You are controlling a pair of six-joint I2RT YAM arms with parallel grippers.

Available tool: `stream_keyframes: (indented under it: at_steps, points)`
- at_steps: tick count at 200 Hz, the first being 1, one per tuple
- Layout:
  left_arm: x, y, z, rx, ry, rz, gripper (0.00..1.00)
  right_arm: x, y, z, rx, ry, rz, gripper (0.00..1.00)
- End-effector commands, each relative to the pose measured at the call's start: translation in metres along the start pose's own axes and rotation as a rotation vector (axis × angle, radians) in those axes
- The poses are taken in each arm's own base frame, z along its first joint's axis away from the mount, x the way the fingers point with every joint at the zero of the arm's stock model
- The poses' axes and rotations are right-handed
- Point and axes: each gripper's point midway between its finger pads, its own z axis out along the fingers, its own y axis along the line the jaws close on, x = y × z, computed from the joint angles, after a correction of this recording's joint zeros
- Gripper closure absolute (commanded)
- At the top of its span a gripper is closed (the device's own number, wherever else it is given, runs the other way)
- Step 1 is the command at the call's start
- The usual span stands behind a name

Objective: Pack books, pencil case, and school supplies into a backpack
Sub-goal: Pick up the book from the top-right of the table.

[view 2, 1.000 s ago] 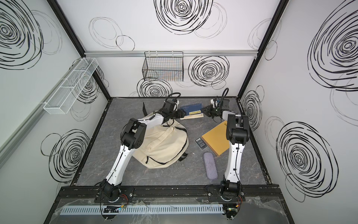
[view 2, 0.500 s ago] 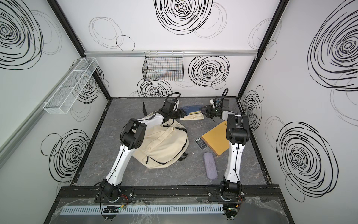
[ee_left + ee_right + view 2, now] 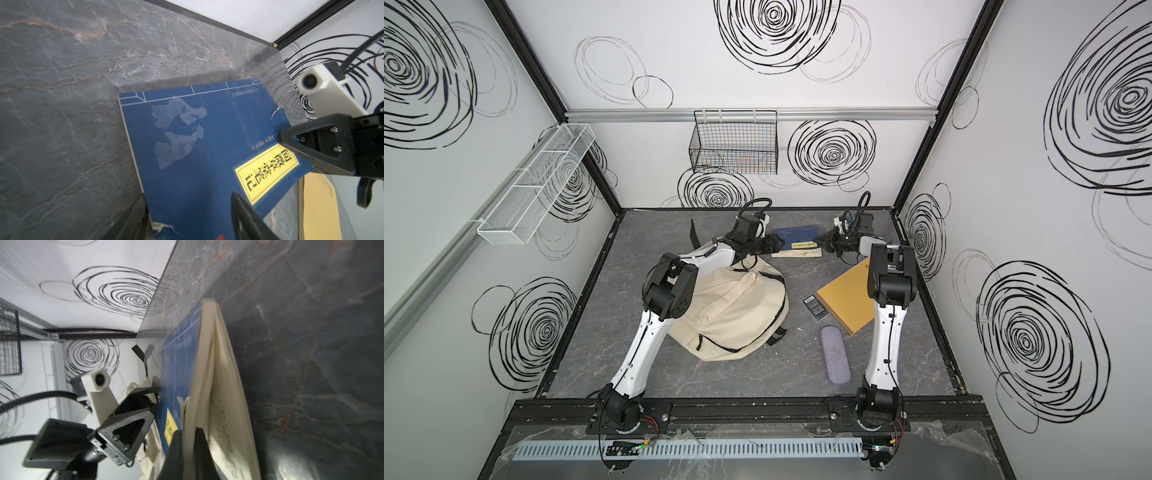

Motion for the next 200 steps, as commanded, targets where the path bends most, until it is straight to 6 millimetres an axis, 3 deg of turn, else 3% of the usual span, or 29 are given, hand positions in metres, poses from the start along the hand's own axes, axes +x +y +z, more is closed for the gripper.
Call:
stream_keyframes:
  at_steps: [1, 16, 46, 86, 109, 148, 169, 177, 188, 200]
  points:
    - [-0.046, -0.048, -0.038, 0.1, -0.104, 0.056, 0.33, -0.004, 0.012, -0.011, 0.012, 0.0, -0.02, 1.0]
    - [-0.065, -0.054, -0.06, 0.113, -0.151, 0.059, 0.31, -0.009, 0.035, -0.024, 0.001, -0.029, -0.061, 1.0]
    - [-0.086, -0.064, -0.111, 0.143, -0.244, 0.054, 0.28, -0.011, 0.105, -0.055, -0.089, -0.094, -0.179, 1.0]
    - [-0.095, -0.082, -0.174, 0.241, -0.3, 0.04, 0.24, 0.014, 0.179, -0.098, -0.173, -0.149, -0.31, 1.0]
    - [-0.093, -0.095, -0.208, 0.286, -0.32, 0.044, 0.21, 0.038, 0.219, -0.123, -0.21, -0.176, -0.387, 1.0]
    - [-0.081, -0.149, -0.268, 0.536, -0.362, 0.088, 0.19, 0.106, 0.298, -0.154, -0.342, -0.186, -0.551, 1.0]
    - [-0.072, -0.175, -0.309, 0.659, -0.387, 0.123, 0.17, 0.143, 0.328, -0.169, -0.374, -0.201, -0.616, 1.0]
    - [-0.067, -0.184, -0.325, 0.69, -0.4, 0.141, 0.1, 0.155, 0.336, -0.175, -0.386, -0.211, -0.634, 1.0]
    - [-0.06, -0.195, -0.348, 0.727, -0.422, 0.181, 0.08, 0.172, 0.349, -0.183, -0.415, -0.217, -0.664, 1.0]
    - [-0.051, -0.2, -0.364, 0.741, -0.431, 0.212, 0.06, 0.187, 0.358, -0.189, -0.44, -0.208, -0.674, 1.0]
